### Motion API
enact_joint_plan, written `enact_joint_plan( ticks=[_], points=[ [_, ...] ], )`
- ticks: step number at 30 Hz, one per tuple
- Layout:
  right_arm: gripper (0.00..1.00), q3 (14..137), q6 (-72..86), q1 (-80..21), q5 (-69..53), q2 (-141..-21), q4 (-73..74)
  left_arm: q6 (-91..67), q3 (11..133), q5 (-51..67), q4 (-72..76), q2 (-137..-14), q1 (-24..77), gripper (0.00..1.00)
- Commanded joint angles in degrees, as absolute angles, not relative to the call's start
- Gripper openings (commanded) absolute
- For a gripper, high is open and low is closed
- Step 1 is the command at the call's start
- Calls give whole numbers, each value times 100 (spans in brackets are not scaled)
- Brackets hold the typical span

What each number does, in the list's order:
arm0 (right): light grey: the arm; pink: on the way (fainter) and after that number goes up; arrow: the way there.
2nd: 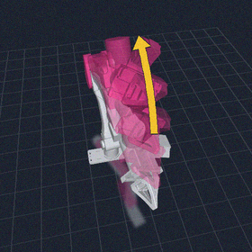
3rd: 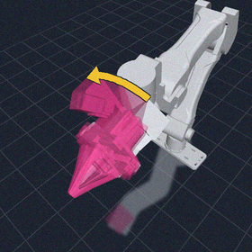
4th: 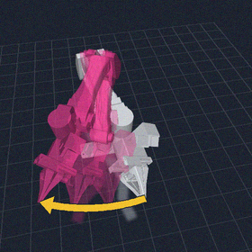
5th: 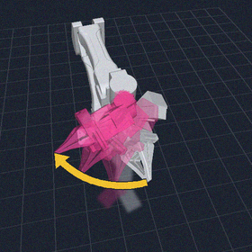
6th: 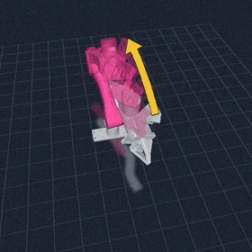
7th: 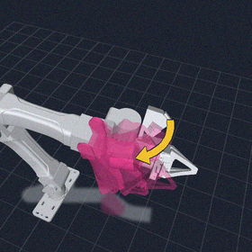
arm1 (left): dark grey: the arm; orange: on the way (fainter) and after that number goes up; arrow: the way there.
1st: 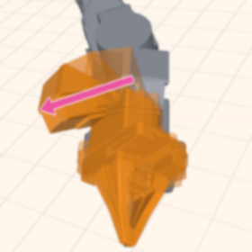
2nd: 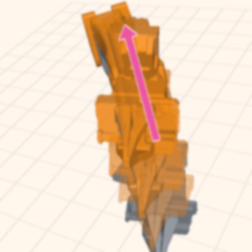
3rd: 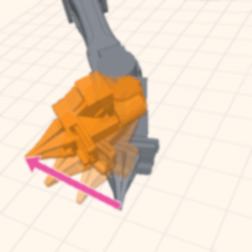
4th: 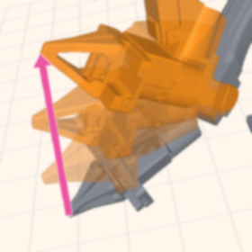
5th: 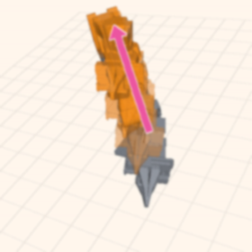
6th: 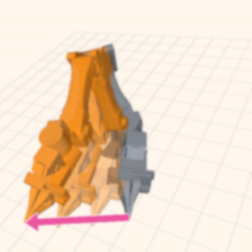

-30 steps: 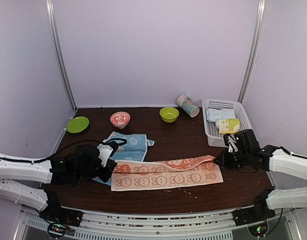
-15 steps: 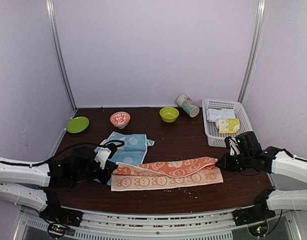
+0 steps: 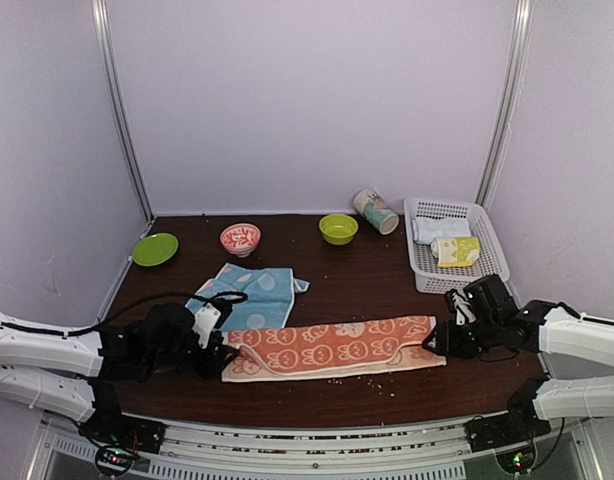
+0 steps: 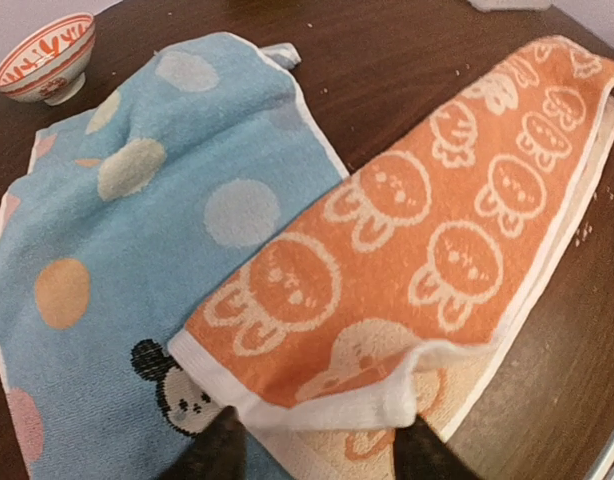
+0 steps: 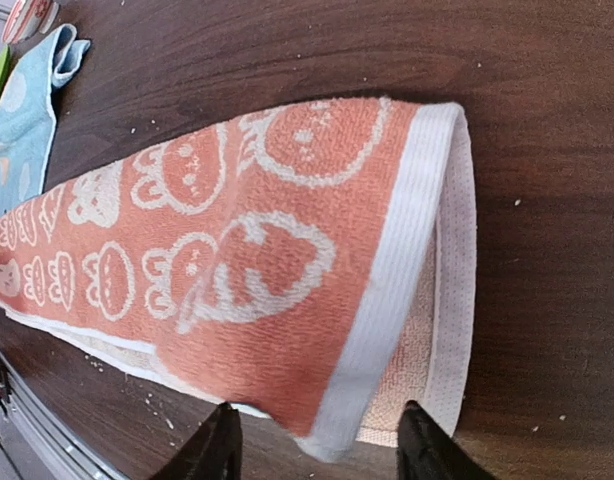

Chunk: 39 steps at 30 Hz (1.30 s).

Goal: Roll the towels
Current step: Fold the towel at the center of the board, then adjust the towel at the center of the board.

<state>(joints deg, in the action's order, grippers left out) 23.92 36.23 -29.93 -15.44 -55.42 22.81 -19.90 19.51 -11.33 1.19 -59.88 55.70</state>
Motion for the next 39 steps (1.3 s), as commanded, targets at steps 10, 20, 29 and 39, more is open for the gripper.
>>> enact_joint_plan(
  ticks=[10,20,29,39],
  points=[
    [68,2655,4309,-2977,-1055,-4757,2799,-3833,2545,-1703,-1507,-4399,5578,98],
    [61,2431,4854,-2883,-769,-5401,1989,-5140,3909,-1105,-2422,-6360,5361,79],
    [53,1904,4922,-2724,-771,-5565,1723,-5809,3086,-457,-1483,-6610,5124,61],
    [33,1877,4959,-2718,-922,-5792,1591,-5755,3076,-378,-1366,-7092,5124,53]
  ],
)
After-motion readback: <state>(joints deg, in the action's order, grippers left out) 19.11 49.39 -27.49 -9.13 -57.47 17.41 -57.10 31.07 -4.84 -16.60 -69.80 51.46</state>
